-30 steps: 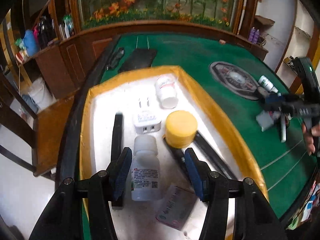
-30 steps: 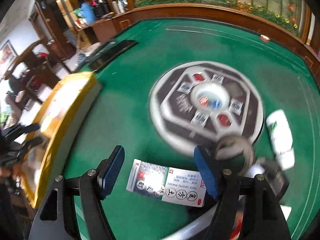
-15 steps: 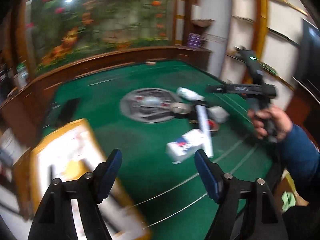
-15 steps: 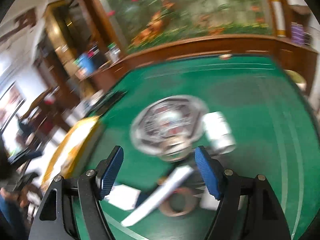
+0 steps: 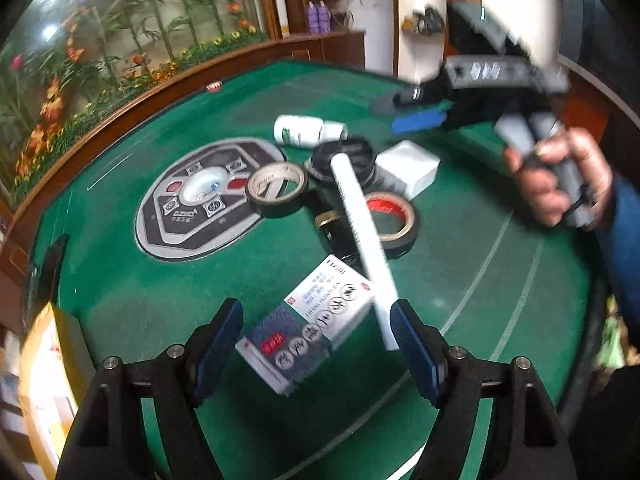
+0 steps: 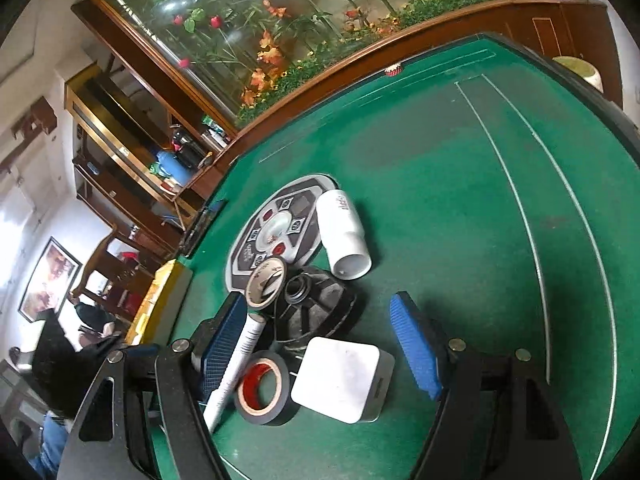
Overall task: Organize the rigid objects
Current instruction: 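Grasp the white-and-blue medicine box with the left gripper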
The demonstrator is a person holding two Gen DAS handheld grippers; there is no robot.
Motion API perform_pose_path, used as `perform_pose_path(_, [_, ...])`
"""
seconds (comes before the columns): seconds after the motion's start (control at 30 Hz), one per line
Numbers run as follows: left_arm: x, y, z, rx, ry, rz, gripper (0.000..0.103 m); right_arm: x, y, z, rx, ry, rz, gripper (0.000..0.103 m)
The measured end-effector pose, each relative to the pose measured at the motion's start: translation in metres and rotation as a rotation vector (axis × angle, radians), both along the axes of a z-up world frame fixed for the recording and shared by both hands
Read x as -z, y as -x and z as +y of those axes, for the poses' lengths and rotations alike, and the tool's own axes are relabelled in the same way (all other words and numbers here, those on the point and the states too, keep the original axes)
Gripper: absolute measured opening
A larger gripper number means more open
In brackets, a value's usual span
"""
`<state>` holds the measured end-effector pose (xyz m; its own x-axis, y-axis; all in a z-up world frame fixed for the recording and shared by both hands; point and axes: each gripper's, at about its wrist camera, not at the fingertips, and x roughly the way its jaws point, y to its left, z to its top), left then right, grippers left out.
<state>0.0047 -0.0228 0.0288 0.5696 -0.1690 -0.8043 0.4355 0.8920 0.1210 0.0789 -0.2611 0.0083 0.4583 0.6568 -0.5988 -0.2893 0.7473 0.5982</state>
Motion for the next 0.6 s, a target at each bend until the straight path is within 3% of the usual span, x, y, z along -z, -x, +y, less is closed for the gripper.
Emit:
perform_pose_path(0.03, [0.004, -0.003, -0.002, 0.004, -0.016, -0.001, 0.078, 0.001, -0.001, 0.000, 0.000, -0.004, 0.007, 0.073])
perform_pose_path(0.07, [0.007, -0.006, -0.003, 0.002, -0.017, -0.002, 0.070, 0.003, -0.002, -0.002, -0.002, -0.011, 0.015, 0.073])
perform_pose_path(0.17, [0.007, -0.006, 0.002, -0.026, 0.028, -0.014, 0.053, 0.009, -0.008, 0.003, -0.017, -0.007, 0.037, 0.073])
perform_pose_path(0.27, [0.005, 0.003, 0.003, -0.055, 0.054, -0.012, 0.044, 0.015, -0.011, 0.010, -0.046, 0.004, 0.063, 0.073])
perform_pose_path(0.6, [0.007, 0.043, 0.003, -0.205, 0.073, -0.029, 0.041, 0.011, 0.022, 0.047, -0.168, 0.196, 0.021, 0.078])
